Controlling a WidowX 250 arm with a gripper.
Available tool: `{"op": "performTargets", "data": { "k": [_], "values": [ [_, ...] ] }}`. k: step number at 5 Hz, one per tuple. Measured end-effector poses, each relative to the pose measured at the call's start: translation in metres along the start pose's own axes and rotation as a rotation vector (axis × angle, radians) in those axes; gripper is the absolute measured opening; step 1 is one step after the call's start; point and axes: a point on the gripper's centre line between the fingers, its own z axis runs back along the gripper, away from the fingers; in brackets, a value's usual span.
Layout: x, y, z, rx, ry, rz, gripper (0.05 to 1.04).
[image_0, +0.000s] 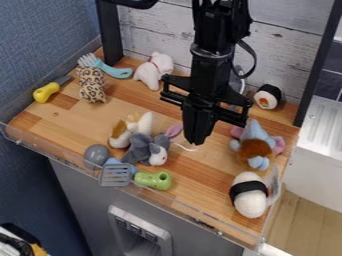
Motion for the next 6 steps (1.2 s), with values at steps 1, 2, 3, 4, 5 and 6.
{"op": "performTargets", "data": {
  "k": [1,2,3,4,5,6],
  "values": [
    [0.005,0.020,0.002,0.001,-0.001,-0.124,0.065],
    [0.029,0.050,0.001,0.002,-0.008,-0.312,0.065],
    [0.065,0.084,0.000,0.006,-0.014,-0.533,0.065],
    [0.099,0.118,0.000,0.008,-0.023,-0.759,0.089],
    [0.117,0.149,0.001,0.017,-0.034,-0.971,0.247],
    [0.122,0.182,-0.002,0.015,-0.036,-1.067,0.511]
  ]
}}
